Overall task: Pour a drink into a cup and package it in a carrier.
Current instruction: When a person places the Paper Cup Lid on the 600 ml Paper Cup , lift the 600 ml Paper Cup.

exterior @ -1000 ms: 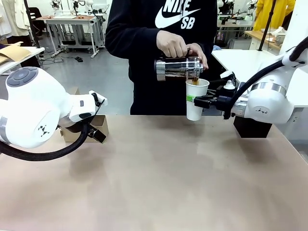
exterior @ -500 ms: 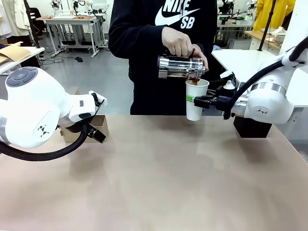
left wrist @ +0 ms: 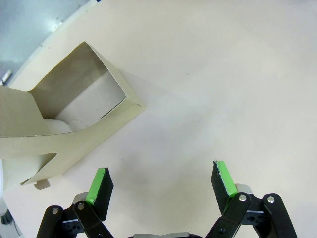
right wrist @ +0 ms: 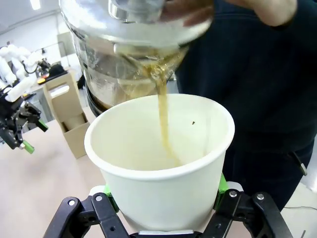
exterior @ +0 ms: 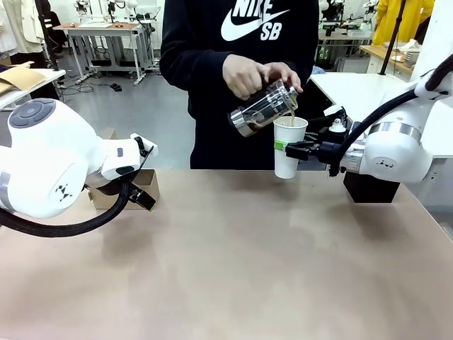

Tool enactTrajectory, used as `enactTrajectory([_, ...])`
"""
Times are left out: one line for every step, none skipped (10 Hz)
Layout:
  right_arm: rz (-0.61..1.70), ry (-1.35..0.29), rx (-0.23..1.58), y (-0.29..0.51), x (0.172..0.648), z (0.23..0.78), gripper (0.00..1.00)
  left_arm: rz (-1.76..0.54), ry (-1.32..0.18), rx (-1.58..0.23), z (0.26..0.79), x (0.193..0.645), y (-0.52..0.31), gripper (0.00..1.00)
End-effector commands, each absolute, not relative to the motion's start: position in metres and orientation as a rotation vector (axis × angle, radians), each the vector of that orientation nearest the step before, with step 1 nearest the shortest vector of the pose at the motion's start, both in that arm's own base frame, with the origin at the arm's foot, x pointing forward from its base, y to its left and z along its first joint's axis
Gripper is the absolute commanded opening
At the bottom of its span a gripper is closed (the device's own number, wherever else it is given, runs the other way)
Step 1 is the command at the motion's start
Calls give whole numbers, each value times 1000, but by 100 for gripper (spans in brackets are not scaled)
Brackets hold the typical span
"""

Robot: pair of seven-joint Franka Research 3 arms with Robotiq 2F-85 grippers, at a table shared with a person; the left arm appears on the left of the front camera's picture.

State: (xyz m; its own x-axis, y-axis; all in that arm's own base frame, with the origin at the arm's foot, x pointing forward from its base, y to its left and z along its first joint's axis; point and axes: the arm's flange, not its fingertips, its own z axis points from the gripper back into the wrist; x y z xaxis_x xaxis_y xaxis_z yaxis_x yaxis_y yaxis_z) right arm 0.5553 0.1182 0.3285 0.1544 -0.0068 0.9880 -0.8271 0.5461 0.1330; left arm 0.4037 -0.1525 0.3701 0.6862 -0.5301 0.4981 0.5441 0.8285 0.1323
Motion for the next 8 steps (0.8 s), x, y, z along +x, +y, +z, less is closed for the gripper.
enactTrajectory([680,-1299,827,122,556,332,80,-600,-550,-29,370,404,-152,100])
enactTrajectory([680,-1299,827,122,556,332,80,-600,-550,-29,370,404,-152,100])
enactTrajectory([680,-1299,827,122,556,332,80,-600,-550,-29,370,404,-152,100])
enactTrajectory([680,-1299,827,122,556,332,80,-600,-550,-29,370,404,-152,100])
enactTrajectory([680,-1299,827,122,556,332,80,-600,-550,-29,370,404,-152,100])
enactTrajectory([680,-1299,827,122,556,332,80,-600,-550,-29,370,404,-152,100])
enactTrajectory([680,-1299,827,122,556,332,80,-600,-550,-29,370,404,-152,100])
enactTrajectory([680,-1299,827,122,556,332,80,-600,-550,-29,370,404,-152,100])
